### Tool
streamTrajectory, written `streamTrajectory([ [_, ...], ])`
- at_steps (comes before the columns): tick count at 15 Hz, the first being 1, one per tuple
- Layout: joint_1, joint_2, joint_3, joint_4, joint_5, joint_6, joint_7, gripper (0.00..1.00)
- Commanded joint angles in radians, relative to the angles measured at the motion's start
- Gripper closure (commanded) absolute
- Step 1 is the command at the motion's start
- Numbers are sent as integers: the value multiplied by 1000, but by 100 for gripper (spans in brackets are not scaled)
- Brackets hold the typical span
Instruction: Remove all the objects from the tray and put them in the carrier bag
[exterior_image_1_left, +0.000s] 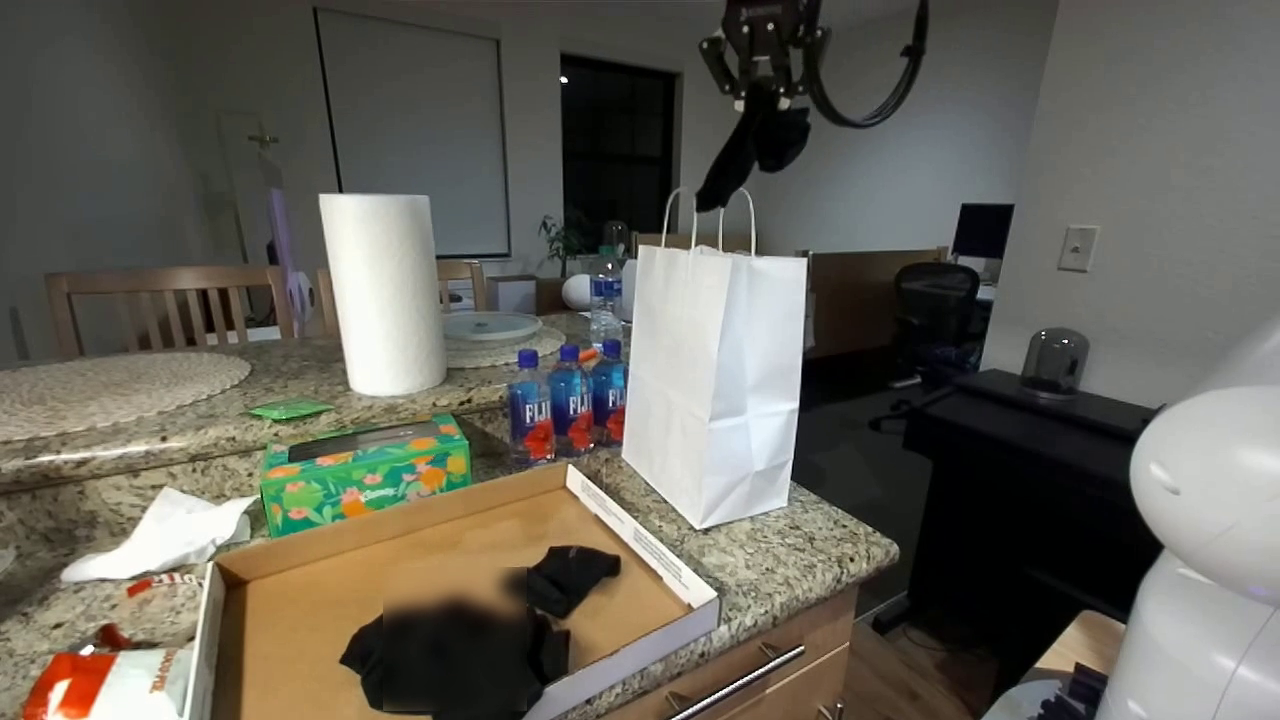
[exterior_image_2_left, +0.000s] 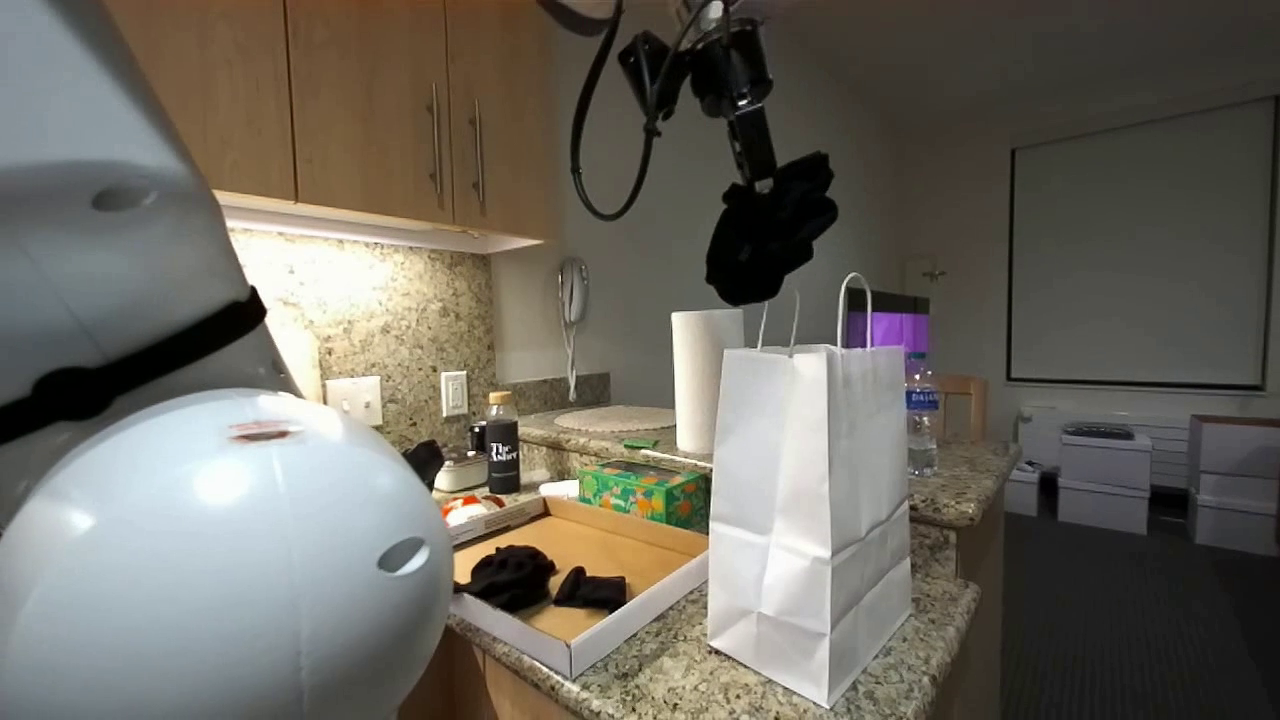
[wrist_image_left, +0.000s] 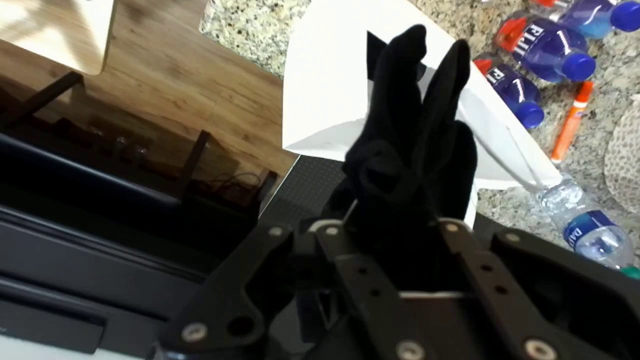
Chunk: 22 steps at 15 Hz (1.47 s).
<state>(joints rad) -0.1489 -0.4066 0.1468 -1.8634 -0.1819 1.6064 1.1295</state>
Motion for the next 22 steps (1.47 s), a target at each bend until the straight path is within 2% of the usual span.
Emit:
streamTrajectory([
  [1,10,90,103,68,-175,-43,196,89],
  [4,34,160,106,107,-256,-123,265,89],
  [11,66,177,-17,119,-210,-130,240,89],
  [22,142,359,-27,205,-236,-156,239,90],
])
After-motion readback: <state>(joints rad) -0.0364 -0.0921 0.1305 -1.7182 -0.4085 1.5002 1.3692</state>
